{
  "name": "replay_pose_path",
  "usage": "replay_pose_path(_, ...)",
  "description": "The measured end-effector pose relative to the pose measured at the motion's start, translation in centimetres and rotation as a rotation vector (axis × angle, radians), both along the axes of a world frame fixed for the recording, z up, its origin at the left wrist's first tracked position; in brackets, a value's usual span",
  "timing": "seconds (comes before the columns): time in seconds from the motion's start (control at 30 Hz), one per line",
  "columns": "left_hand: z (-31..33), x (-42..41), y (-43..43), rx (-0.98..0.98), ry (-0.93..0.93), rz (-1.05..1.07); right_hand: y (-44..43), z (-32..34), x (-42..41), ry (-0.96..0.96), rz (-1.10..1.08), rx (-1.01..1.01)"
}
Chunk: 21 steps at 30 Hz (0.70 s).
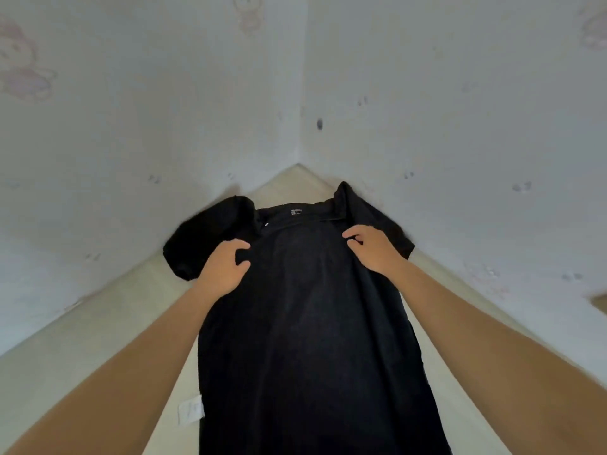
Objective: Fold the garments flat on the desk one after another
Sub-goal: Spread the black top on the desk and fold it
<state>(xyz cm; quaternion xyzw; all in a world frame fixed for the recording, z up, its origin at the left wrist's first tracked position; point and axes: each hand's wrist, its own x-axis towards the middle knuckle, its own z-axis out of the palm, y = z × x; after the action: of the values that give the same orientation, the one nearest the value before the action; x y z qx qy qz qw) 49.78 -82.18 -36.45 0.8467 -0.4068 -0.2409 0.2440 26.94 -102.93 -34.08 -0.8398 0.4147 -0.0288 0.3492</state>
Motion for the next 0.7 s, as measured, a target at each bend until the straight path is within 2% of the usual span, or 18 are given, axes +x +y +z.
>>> replay_pose_path(0.17,-4.2,-6.9,8.0,0.127,-0.003,-0.192,7.1,-4.9,-5.8,0.158,0.105,0.156)
replay_pose_path(0.33,-6.0,-13.4,15.7,0.114,-0.1,-0.266,15.5,-7.0,-13.1,0.123,0.066,0.021)
replay_pose_path(0.5,-8.0,-17.5,21.5,0.16,-0.039,-0.393,21.8,-8.7,-19.1,0.216,0.074,-0.033)
replay_pose_path(0.6,-9.4,-18.5,24.5,0.176,-0.12,-0.402,25.0,-8.9,-21.7,0.13,-0.091,0.076)
replay_pose_path(0.7,-10.2,-18.4,26.3,0.083,-0.106,-0.325,27.1,-8.7,-23.1,0.054,-0.192,0.029)
